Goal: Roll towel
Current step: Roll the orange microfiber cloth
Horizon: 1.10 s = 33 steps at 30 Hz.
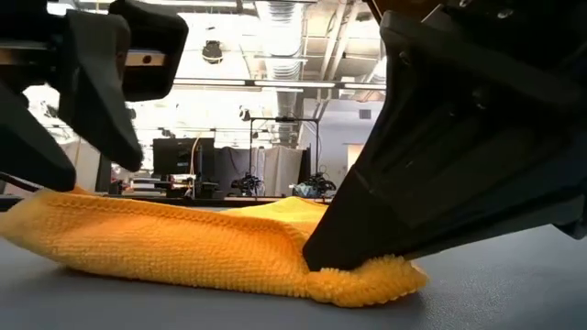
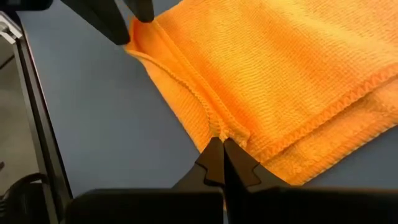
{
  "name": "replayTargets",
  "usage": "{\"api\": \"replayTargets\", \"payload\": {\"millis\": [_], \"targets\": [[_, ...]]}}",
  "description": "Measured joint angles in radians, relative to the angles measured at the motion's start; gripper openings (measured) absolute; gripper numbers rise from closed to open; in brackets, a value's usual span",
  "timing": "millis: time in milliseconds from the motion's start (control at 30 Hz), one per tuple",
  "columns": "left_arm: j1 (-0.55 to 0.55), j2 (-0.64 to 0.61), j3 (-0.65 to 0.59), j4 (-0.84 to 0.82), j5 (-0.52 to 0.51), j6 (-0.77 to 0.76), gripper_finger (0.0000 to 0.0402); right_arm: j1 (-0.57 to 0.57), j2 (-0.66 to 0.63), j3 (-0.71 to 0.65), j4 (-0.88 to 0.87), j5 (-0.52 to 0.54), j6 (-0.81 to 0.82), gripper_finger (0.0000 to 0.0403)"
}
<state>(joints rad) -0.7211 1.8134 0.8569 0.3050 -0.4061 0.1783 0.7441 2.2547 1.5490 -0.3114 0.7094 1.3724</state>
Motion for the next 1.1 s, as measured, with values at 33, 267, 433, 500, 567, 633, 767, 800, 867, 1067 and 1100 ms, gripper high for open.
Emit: {"api": "replayTargets", "payload": {"millis": [33,267,433,500,567,633,767,800,867,1067,1100], "targets": [[0.000,0.003,0.005,0.004,-0.001,0.002,0.0110,0.000,0.000,0.000,-0.002,0.000,0.004,0.0011],[-0.038,0.004,0.058,0.007,-0.041,0.060,0.0119,0.000,0.002,0.000,-0.048,0.001,0.088,0.0011],[-0.046,0.029,0.073,0.004,-0.034,0.089,0.0107,0.000,0.002,0.000,-0.050,0.000,0.097,0.0011],[-0.031,0.059,0.073,0.018,-0.011,0.072,0.0100,0.000,0.003,0.000,-0.051,0.000,0.103,0.0011],[-0.024,0.085,0.072,0.033,-0.006,0.049,0.0094,0.000,0.003,0.001,-0.049,0.000,0.105,0.0011],[-0.023,0.098,0.071,0.052,-0.017,0.049,0.0087,0.000,0.003,0.001,-0.049,0.000,0.105,0.0011],[-0.024,0.099,0.071,0.054,-0.058,0.061,0.0074,0.000,0.004,0.001,-0.047,-0.002,0.106,0.0011],[-0.024,0.099,0.071,0.051,-0.060,0.062,0.0072,0.000,0.004,0.001,-0.047,-0.002,0.106,0.0011],[-0.019,0.099,0.072,0.042,-0.061,0.062,0.0068,0.000,0.004,0.001,-0.047,-0.003,0.106,0.0011],[0.012,0.100,0.071,-0.056,-0.050,0.000,0.0066,0.000,0.005,0.001,-0.047,-0.003,0.115,0.0012],[0.017,0.100,0.072,-0.066,-0.049,-0.007,0.0066,0.000,0.005,0.001,-0.047,-0.003,0.115,0.0012]]}}
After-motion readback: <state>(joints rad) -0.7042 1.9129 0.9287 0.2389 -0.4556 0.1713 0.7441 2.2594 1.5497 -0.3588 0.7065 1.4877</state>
